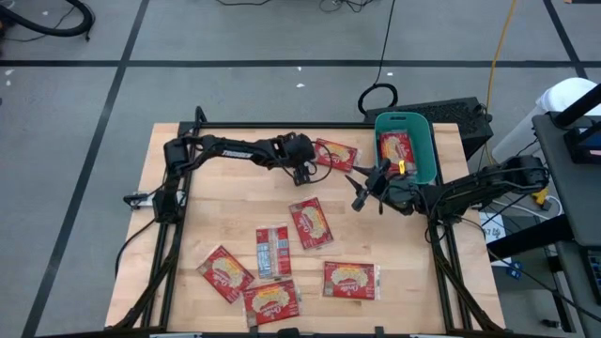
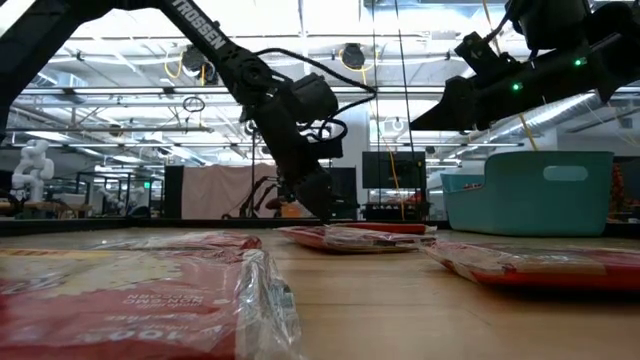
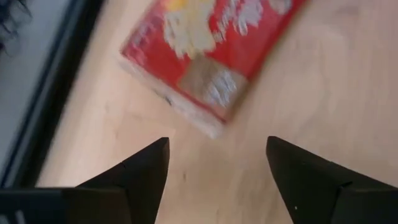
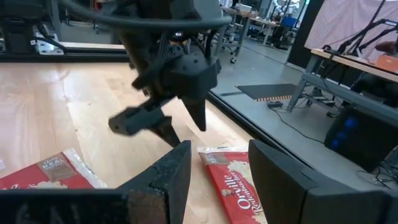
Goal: Sort popcorn bags into baskets
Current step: Put the red popcorn bag into the green bin
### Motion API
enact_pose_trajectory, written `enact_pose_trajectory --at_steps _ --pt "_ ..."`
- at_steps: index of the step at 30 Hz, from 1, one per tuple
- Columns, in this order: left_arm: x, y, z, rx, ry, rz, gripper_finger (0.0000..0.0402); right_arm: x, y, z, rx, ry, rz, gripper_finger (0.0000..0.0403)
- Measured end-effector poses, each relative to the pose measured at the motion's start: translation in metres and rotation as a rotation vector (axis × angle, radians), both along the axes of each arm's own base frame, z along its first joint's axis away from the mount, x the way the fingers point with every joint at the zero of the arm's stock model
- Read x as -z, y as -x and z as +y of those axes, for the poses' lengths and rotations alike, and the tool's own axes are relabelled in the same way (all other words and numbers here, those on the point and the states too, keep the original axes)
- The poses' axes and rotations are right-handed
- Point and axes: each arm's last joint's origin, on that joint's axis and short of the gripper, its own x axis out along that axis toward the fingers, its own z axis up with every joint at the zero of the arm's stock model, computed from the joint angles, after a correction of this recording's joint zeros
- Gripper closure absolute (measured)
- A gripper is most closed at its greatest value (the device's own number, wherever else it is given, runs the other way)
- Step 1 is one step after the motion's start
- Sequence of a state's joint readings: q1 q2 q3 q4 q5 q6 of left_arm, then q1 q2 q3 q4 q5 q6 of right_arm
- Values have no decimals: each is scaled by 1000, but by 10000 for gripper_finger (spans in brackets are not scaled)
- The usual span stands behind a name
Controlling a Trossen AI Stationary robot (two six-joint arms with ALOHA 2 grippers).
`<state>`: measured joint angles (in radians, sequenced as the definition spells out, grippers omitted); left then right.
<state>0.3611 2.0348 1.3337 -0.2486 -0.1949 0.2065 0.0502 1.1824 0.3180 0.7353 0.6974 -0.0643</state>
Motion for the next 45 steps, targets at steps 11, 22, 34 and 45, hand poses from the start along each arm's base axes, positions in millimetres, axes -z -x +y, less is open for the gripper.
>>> enact_pose_trajectory --at_steps 11,22,34,45 --pt "-15 -9 -12 87 -3 -21 205 7 0 -3 27 -52 27 248" --pt "-22 -1 -41 -33 -18 -7 267 -21 -63 -59 85 -206 357 278" --pt "-33 93 -53 -245 -71 -118 295 36 -75 -128 123 -382 542 298" --pt "-29 116 -67 -51 -59 -250 295 58 -93 -102 -172 -601 511 298"
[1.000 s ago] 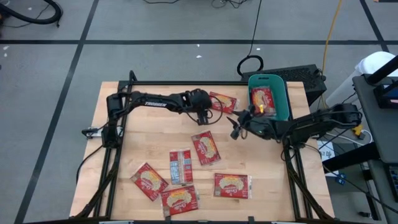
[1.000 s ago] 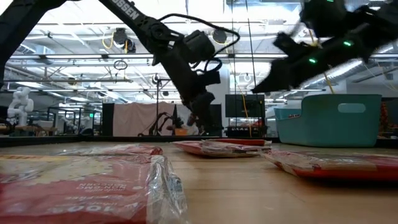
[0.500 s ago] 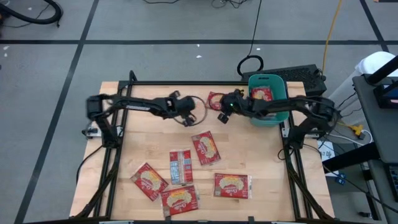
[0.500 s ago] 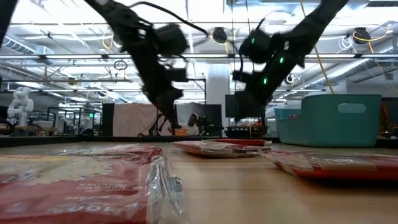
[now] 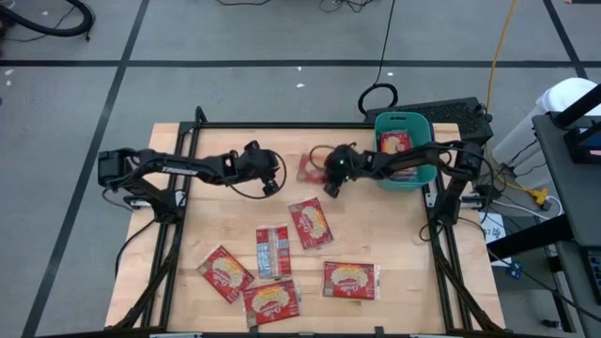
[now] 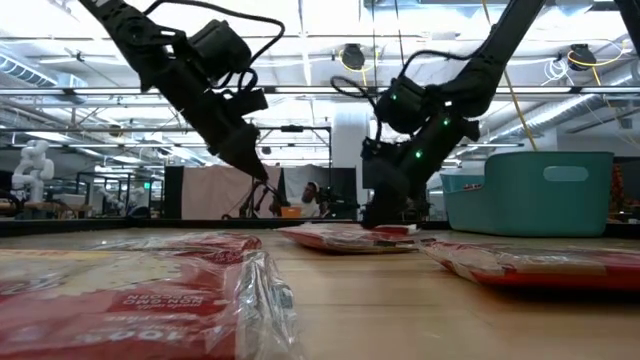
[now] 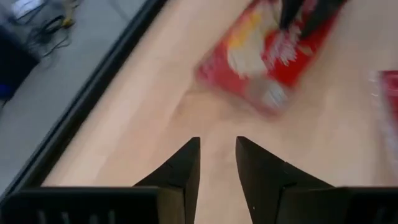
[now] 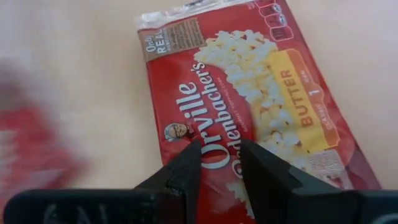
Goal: Sort popcorn bags into baskets
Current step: Put the red popcorn bag into the green bin
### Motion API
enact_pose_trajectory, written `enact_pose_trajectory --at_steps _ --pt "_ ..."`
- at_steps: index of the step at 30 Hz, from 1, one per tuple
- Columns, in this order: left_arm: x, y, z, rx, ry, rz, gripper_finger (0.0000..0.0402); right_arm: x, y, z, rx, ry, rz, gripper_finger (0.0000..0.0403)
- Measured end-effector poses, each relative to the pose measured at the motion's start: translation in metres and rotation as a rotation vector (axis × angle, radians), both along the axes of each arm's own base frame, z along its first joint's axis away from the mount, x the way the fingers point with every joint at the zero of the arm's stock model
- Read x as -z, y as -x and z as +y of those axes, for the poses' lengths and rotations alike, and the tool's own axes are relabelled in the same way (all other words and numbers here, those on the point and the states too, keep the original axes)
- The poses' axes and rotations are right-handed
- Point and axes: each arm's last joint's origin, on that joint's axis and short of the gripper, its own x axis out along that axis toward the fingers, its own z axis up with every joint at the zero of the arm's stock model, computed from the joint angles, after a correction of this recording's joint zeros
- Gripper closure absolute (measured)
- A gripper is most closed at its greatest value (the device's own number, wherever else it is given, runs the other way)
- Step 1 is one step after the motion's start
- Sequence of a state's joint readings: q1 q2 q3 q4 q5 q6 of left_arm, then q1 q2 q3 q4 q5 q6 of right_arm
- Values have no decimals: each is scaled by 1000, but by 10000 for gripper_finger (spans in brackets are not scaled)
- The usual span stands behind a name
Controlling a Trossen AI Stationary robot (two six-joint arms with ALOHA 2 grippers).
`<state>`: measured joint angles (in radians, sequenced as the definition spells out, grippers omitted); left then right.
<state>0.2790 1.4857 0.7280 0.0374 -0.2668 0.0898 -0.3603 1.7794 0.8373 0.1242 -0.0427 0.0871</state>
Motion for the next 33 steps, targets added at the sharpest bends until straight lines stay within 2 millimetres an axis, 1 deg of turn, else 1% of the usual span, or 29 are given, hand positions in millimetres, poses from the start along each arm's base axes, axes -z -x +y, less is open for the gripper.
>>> enact_pose_trajectory --at_steps 4,6,9,11,14,18,23,26,28,33 --pt "10 1 -3 69 58 25 292 -3 -9 25 -18 -61 -48 298" --pt "12 1 -5 125 104 11 285 -6 -14 34 -11 -70 -93 298" --pt "17 1 -14 222 157 -14 266 -16 -21 46 -3 -43 -171 298" --pt "21 2 -22 270 155 -19 249 -26 -22 51 -7 -23 -207 298" --pt "27 4 -33 350 90 -1 221 -33 -22 55 2 22 -230 298" --pt "35 8 -47 423 -70 52 182 -41 -23 59 -38 66 -250 298" --pt "39 8 -51 463 -165 94 151 -41 -23 65 -82 90 -238 298" --pt "47 4 -55 517 -217 123 145 -41 -23 67 -105 105 -235 298" --pt "53 -3 -55 556 -287 115 147 -41 -24 67 -115 116 -238 298" --pt "71 -12 -55 571 -468 210 166 -40 -23 69 -130 124 -235 298"
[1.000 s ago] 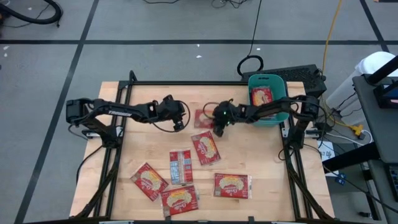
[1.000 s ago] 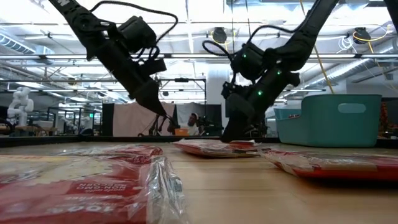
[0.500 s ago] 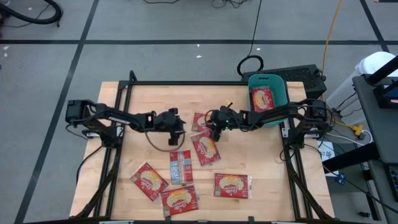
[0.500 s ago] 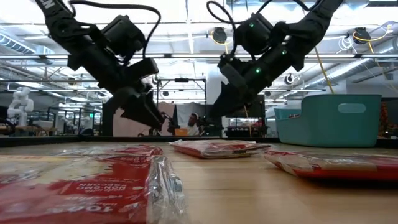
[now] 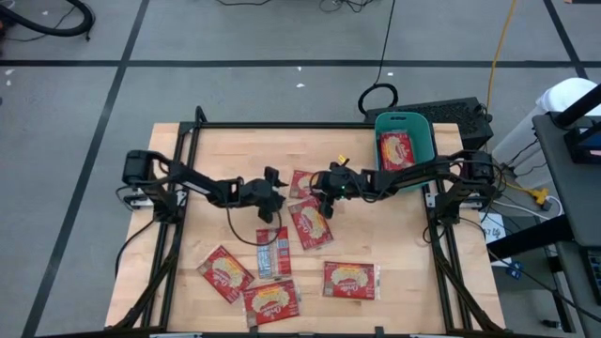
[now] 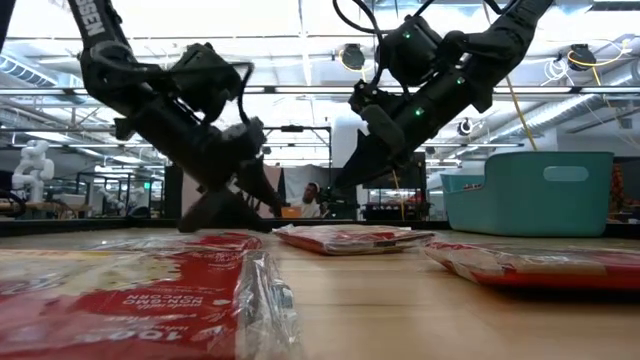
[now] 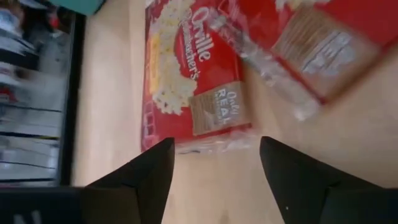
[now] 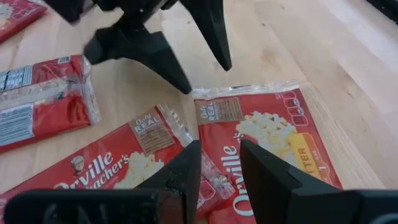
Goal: Sort popcorn bags into baskets
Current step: Put the red popcorn bag into the green bin
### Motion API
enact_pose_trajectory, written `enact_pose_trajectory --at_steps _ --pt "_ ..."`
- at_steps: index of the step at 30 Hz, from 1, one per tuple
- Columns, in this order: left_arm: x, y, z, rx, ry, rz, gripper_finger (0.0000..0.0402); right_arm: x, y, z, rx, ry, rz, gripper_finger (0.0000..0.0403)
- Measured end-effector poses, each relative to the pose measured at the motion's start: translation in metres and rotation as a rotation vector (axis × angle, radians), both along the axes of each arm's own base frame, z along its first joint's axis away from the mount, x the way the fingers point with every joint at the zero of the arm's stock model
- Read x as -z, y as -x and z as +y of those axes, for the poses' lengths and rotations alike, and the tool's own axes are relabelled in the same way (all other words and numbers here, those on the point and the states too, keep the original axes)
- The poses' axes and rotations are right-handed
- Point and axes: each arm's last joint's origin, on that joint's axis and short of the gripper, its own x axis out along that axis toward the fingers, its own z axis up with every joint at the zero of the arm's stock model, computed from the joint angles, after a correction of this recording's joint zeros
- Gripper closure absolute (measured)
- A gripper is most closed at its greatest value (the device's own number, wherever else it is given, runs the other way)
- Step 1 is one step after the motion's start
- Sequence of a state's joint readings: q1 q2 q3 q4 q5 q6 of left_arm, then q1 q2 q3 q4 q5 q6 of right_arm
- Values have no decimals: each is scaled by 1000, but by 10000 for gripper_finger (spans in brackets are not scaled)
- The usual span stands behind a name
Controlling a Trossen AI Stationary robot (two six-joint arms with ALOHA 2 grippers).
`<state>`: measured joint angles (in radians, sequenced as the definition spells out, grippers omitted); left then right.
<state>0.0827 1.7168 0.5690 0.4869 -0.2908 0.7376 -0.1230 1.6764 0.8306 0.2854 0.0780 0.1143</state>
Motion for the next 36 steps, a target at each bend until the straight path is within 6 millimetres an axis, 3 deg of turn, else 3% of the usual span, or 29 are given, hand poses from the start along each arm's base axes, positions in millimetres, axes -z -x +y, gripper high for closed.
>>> enact_pose_trajectory --at_steps 10,16,25,30,36 --pt "5 -11 4 137 -79 55 215 8 6 3 0 0 28 298" --pt "6 -13 16 228 -6 126 262 4 4 1 31 34 -21 298" --pt "7 -11 28 191 39 156 319 1 2 1 32 38 -58 298" --pt "6 -10 29 178 41 150 391 0 1 2 29 40 -72 298" --pt "-4 -11 30 73 90 60 398 0 -1 12 23 18 -81 298"
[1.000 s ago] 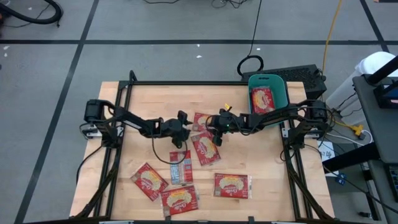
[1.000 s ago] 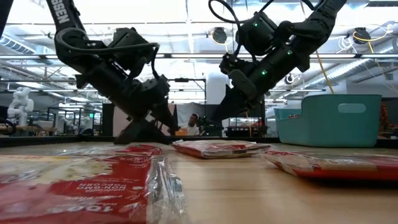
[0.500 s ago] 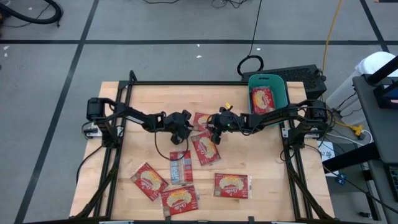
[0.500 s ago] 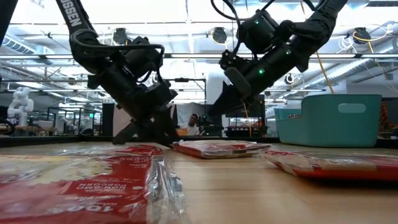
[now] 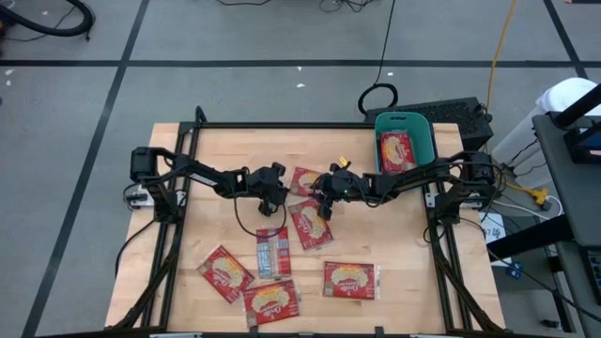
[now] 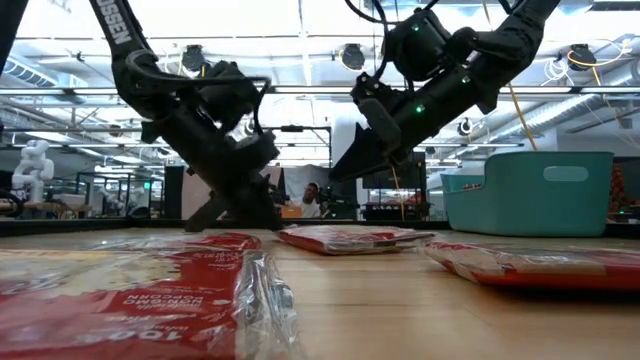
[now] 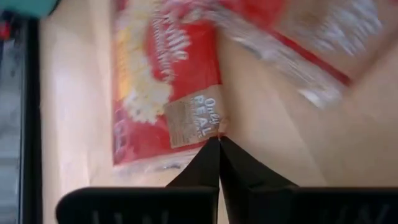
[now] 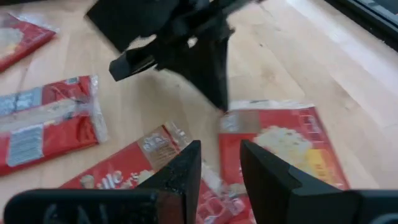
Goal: Sort popcorn bags into baskets
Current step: Put the red popcorn bag into the green bin
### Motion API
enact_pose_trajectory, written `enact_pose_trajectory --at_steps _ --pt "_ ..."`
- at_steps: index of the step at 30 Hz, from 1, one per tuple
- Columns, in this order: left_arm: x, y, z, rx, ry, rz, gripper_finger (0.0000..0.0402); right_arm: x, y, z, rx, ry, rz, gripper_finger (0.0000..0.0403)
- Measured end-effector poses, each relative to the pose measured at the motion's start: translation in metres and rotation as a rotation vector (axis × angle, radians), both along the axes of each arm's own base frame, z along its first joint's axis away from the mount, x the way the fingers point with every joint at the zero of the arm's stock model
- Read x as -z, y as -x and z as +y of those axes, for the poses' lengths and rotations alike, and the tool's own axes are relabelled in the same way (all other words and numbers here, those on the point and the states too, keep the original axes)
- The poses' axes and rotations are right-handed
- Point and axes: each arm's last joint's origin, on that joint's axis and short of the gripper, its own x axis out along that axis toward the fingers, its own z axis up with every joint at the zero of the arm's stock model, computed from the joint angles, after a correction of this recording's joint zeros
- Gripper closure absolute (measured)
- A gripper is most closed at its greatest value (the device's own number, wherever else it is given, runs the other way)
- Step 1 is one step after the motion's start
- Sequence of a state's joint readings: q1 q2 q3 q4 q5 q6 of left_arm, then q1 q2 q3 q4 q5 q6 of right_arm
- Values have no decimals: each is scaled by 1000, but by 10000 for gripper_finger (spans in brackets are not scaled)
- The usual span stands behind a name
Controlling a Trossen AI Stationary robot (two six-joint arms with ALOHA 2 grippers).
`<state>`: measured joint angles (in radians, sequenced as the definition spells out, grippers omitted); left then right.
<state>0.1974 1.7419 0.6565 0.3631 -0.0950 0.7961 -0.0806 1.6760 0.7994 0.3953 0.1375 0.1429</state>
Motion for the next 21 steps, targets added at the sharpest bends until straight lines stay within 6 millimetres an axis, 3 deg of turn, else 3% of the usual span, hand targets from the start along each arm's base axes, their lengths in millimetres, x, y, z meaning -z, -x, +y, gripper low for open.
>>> enact_pose_trajectory --at_steps 5,10,21 --pt "-39 2 4 -170 125 -218 399 -4 0 22 56 114 0 298" --pt "-62 5 4 -204 238 -342 400 -3 2 34 89 245 37 278" --pt "-64 5 2 -254 389 -385 401 1 2 40 124 319 64 176"
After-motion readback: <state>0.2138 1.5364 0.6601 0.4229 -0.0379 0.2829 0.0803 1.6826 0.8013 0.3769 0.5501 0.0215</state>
